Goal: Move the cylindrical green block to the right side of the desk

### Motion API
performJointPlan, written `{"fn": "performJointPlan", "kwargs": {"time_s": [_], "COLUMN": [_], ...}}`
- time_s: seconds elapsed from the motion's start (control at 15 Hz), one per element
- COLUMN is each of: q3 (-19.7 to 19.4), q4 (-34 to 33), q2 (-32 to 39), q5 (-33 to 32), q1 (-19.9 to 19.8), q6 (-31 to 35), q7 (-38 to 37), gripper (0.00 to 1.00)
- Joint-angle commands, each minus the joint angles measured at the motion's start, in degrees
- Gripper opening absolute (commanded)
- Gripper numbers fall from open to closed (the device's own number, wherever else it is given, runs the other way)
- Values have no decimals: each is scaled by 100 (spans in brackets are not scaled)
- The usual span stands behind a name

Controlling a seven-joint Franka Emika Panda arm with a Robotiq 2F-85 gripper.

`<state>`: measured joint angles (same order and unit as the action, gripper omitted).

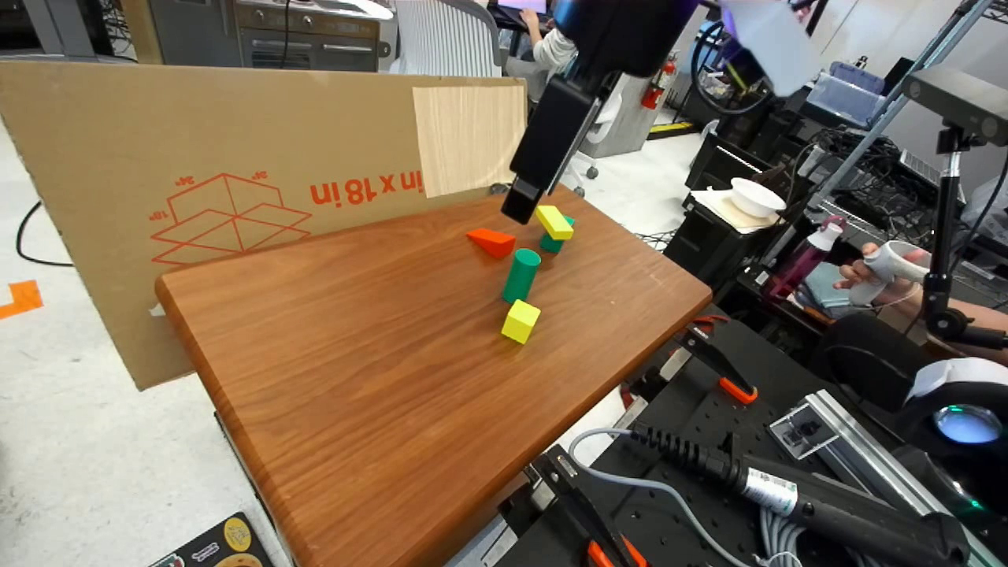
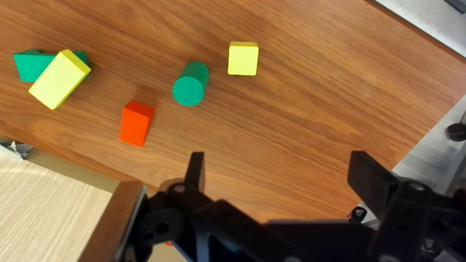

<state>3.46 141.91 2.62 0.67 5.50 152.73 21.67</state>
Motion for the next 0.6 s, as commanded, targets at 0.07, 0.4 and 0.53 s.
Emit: {"fn": "performJointPlan", "kwargs": {"time_s": [0.07, 0.4, 0.53], "q3": [24, -114, -180], "q4": [-448, -694, -713], "q2": [548, 934, 1048], "q5": [-40, -467, -602], "q1": [-196, -297, -305], "q6": [-39, -205, -285], "q7": [165, -402, -667], "gripper": [100, 100, 100]}}
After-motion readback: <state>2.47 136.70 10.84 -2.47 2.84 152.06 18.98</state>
